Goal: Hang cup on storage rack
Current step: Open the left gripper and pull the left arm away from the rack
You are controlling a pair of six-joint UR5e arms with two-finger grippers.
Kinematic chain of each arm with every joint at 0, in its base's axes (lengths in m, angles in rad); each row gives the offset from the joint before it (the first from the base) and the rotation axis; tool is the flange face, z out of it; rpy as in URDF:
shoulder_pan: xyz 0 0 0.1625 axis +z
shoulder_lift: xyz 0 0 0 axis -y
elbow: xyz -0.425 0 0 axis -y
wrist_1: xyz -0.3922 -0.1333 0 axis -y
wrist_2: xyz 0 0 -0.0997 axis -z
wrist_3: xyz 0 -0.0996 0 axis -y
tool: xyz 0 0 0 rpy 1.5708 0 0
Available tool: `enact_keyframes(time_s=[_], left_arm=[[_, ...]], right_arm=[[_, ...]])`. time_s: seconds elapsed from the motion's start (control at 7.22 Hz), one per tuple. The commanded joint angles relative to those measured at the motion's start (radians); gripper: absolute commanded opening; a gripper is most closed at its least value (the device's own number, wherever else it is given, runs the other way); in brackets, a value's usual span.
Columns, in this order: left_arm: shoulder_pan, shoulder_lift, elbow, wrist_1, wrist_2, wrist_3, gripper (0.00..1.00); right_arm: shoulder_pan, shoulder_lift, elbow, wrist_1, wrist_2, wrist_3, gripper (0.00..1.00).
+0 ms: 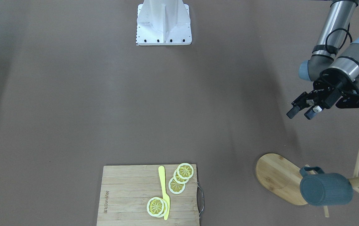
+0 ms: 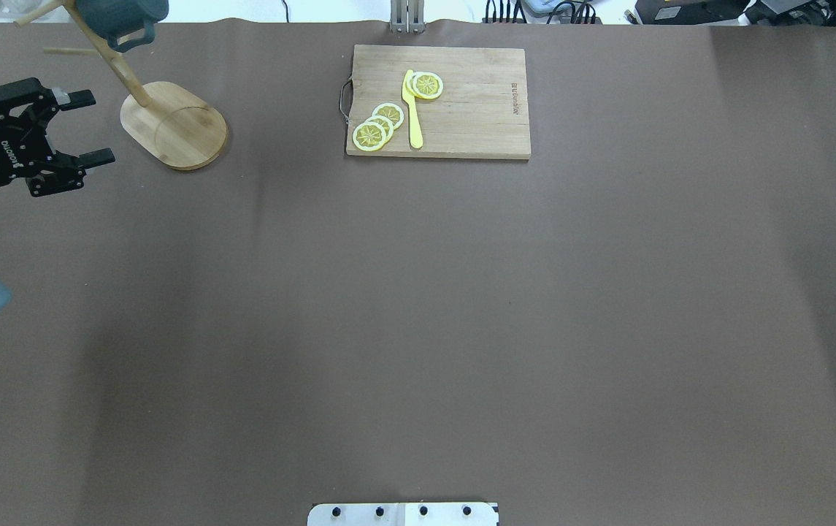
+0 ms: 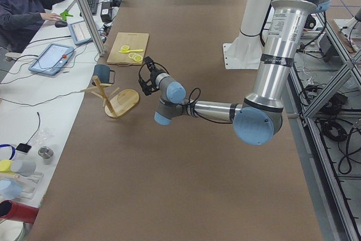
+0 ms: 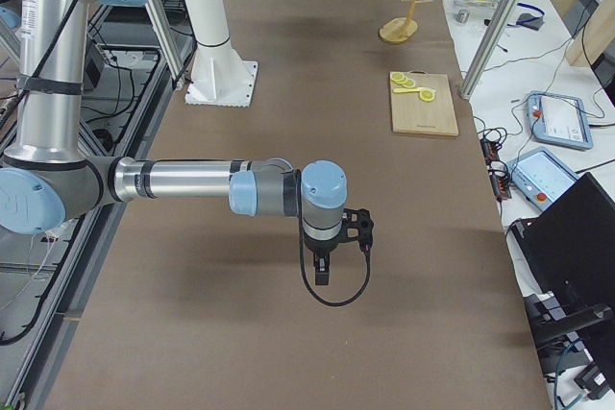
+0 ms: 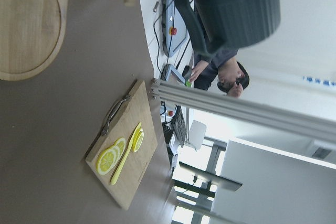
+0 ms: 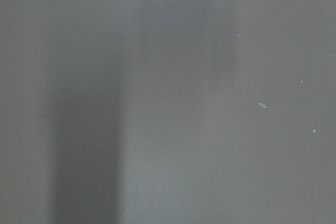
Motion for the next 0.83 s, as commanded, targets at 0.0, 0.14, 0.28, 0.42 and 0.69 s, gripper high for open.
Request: enact_keyframes(time_s=[0.0, 0.14, 0.28, 0.42, 0.69], left_arm=[[-0.032, 0.052, -0.083, 0.012, -0.058, 0.361, 0.99], [-0.084, 0.052, -0.094, 0.081, -0.146, 0.572, 0.99], [-0.15, 0.052, -0.117, 0.178, -0.22, 0.775, 0.99], [-0.185, 0.053, -0.122, 0.259, -0.242, 0.954, 0.99], [-0.215, 0.053, -0.148, 0.422, -0.242, 1.127, 0.99]], right_arm=[[0.0, 0.0, 0.0, 0.0, 0.0, 0.0, 1.0], [0.0, -0.002, -0.005, 0.0, 0.0, -0.002, 1.0], [0.0, -0.002, -0.003, 0.0, 0.0, 0.0, 1.0], [0.0, -0.002, -0.005, 0.0, 0.0, 0.0, 1.0], [0.0, 0.0, -0.008, 0.0, 0.0, 0.0, 1.0]])
